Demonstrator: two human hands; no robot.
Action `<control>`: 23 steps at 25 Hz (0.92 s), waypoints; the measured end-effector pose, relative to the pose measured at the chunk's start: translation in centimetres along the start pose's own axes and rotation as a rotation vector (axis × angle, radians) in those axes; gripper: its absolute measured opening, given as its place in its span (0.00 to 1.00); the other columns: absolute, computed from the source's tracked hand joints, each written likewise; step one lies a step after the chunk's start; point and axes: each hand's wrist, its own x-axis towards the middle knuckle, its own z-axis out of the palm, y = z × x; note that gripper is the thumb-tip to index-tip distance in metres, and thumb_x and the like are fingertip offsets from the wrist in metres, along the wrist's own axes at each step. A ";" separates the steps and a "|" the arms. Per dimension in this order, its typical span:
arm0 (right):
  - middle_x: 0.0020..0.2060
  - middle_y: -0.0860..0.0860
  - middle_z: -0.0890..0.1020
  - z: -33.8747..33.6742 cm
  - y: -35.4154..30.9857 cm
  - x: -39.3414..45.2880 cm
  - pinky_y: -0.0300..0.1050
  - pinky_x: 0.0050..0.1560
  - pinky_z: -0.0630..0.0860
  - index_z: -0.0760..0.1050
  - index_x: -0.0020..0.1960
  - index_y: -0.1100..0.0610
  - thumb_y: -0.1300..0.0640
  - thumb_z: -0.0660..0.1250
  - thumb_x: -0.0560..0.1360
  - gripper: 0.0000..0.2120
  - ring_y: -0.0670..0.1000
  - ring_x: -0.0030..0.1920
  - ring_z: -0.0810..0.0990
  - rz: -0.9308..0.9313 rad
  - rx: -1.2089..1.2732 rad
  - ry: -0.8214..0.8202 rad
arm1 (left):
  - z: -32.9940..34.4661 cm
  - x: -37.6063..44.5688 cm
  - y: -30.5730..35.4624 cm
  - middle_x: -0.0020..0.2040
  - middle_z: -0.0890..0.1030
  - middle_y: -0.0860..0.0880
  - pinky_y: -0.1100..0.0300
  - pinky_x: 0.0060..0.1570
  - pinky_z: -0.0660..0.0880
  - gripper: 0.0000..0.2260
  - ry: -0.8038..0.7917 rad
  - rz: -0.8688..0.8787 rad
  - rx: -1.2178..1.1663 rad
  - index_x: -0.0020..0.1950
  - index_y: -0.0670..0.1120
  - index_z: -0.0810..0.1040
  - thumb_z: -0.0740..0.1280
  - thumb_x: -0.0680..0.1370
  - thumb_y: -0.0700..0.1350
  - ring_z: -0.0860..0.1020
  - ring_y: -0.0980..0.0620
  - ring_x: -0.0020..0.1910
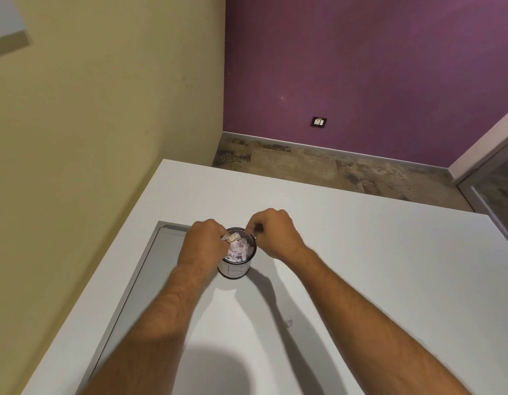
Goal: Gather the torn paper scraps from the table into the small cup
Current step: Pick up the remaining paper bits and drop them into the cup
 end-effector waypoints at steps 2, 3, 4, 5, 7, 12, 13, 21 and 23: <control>0.37 0.49 0.86 -0.1 1.5 -1.4 0.41 0.43 0.78 0.84 0.40 0.54 0.70 0.65 0.67 0.14 0.50 0.39 0.82 0.052 0.118 0.111 | 0.7 0.5 0.5 0.46 0.84 0.42 0.54 0.44 0.80 0.09 -0.079 0.027 0.120 0.51 0.45 0.85 0.70 0.72 0.38 0.82 0.43 0.45; 0.36 0.49 0.86 0.1 2.4 -2.2 0.41 0.44 0.78 0.84 0.40 0.54 0.70 0.65 0.68 0.14 0.50 0.38 0.83 0.080 0.172 0.136 | 1.0 0.7 0.6 0.49 0.84 0.42 0.53 0.47 0.80 0.10 -0.104 0.044 0.156 0.53 0.45 0.84 0.70 0.73 0.39 0.81 0.42 0.48; 0.36 0.48 0.86 0.4 3.2 -3.0 0.40 0.44 0.77 0.84 0.40 0.54 0.69 0.64 0.69 0.14 0.49 0.38 0.83 0.106 0.199 0.142 | 1.3 0.9 0.7 0.51 0.83 0.42 0.52 0.49 0.79 0.11 -0.117 0.065 0.179 0.54 0.45 0.83 0.71 0.73 0.40 0.81 0.41 0.50; 0.37 0.48 0.86 0.8 4.0 -3.9 0.39 0.44 0.77 0.84 0.40 0.53 0.69 0.64 0.69 0.15 0.48 0.38 0.83 0.130 0.193 0.130 | 1.4 1.0 0.8 0.51 0.82 0.43 0.52 0.48 0.79 0.11 -0.121 0.088 0.197 0.54 0.46 0.82 0.70 0.72 0.39 0.80 0.41 0.51; 0.41 0.48 0.87 1.8 5.7 -5.7 0.39 0.48 0.77 0.85 0.43 0.53 0.67 0.63 0.70 0.15 0.48 0.41 0.83 0.164 0.125 0.070 | 1.5 1.0 0.9 0.49 0.82 0.43 0.55 0.44 0.76 0.12 -0.121 0.118 0.208 0.52 0.46 0.80 0.68 0.70 0.37 0.79 0.42 0.49; 0.46 0.46 0.86 3.7 9.7 -10.6 0.36 0.50 0.77 0.84 0.49 0.52 0.63 0.66 0.70 0.13 0.45 0.45 0.82 0.296 0.064 -0.028 | 1.1 0.0 1.0 0.53 0.83 0.47 0.54 0.50 0.78 0.18 -0.124 0.143 0.101 0.57 0.49 0.80 0.68 0.69 0.36 0.79 0.44 0.52; 0.45 0.45 0.86 4.0 10.3 -11.8 0.32 0.48 0.75 0.84 0.49 0.52 0.62 0.67 0.70 0.11 0.44 0.44 0.82 0.339 0.086 -0.004 | 1.0 -0.3 1.1 0.54 0.83 0.48 0.53 0.52 0.78 0.18 -0.113 0.156 0.090 0.58 0.49 0.80 0.68 0.70 0.36 0.78 0.44 0.53; 0.31 0.46 0.76 6.8 9.2 -17.5 0.41 0.35 0.70 0.67 0.34 0.51 0.55 0.66 0.68 0.08 0.48 0.35 0.75 0.410 -0.052 -0.039 | 5.7 -6.3 1.2 0.55 0.81 0.52 0.62 0.55 0.74 0.12 -0.152 0.248 -0.083 0.58 0.52 0.81 0.70 0.75 0.43 0.79 0.53 0.53; 0.40 0.46 0.80 7.7 8.1 -17.8 0.39 0.39 0.71 0.70 0.40 0.48 0.57 0.63 0.71 0.04 0.50 0.44 0.78 0.351 -0.066 -0.019 | 8.3 -8.5 -0.3 0.64 0.77 0.51 0.59 0.64 0.71 0.18 -0.239 0.268 0.030 0.65 0.53 0.75 0.69 0.76 0.50 0.74 0.52 0.62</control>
